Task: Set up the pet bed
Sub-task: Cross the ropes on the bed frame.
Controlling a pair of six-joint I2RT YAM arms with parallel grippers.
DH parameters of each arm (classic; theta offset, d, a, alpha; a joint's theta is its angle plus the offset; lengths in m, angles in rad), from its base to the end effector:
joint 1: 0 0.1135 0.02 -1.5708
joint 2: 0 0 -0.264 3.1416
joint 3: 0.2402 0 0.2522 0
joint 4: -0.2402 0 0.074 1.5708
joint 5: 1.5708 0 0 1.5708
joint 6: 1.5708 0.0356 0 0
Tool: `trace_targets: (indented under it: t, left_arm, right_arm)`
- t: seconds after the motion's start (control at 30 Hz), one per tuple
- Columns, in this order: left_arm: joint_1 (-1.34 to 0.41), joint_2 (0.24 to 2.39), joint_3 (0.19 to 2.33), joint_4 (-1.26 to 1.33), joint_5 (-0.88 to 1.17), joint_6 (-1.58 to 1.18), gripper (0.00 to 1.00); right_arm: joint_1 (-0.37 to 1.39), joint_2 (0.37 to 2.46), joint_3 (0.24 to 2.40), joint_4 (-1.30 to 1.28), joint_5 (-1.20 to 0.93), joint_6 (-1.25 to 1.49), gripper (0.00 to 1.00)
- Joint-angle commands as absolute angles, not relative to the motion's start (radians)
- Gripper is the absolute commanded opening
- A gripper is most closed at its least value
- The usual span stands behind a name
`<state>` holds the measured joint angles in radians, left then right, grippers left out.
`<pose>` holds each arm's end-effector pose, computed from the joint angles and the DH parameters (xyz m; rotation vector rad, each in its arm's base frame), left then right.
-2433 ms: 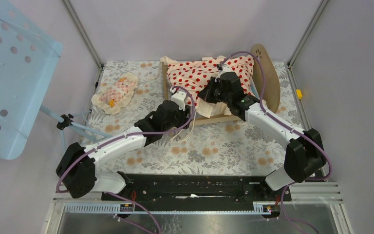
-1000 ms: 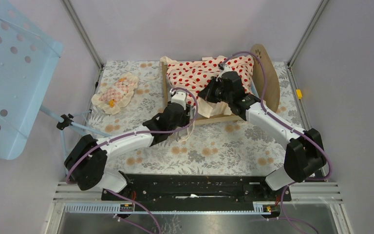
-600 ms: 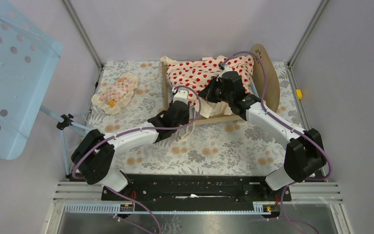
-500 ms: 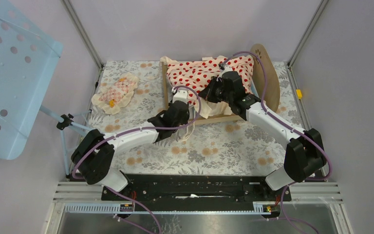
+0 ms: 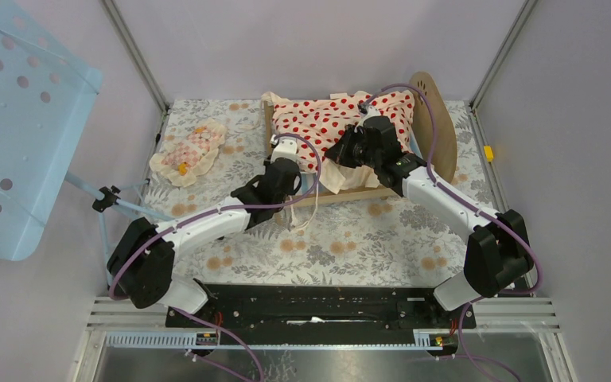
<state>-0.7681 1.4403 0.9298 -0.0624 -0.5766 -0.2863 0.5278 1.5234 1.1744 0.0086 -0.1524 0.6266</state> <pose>0.2407 -0.2056 0.2516 0.1646 2.0361 -0.0360 0.3093 0.1865 0.3134 -0.0091 2.0178 0.9059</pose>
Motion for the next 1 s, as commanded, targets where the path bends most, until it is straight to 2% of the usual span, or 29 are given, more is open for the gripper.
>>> trace_targets:
  t: [0.0,0.07,0.23,0.6,0.8,0.97]
  left_arm:
    - [-0.751,1.410,0.972,-0.061,-0.619,-0.249,0.30]
    - [-0.744,1.410,0.978,-0.064,-0.615,-0.246,0.31]
    - [-0.732,1.399,0.985,-0.056,-0.603,-0.237,0.22]
    - [-0.711,1.388,1.026,-0.029,-0.598,-0.174,0.15]
    - [-0.702,1.396,1.063,0.014,-0.560,-0.114,0.04]
    - [-0.691,1.415,1.067,0.076,-0.528,-0.063,0.00]
  right_arm:
    - [0.513,1.521,1.174,0.020,-0.166,0.627,0.00]
    - [0.512,1.520,1.173,0.020,-0.164,0.625,0.00]
    - [0.510,1.522,1.171,0.018,-0.169,0.627,0.00]
    - [0.508,1.524,1.168,0.018,-0.174,0.631,0.00]
    - [0.506,1.526,1.166,0.018,-0.176,0.636,0.00]
    - [0.506,1.530,1.163,0.021,-0.182,0.640,0.00]
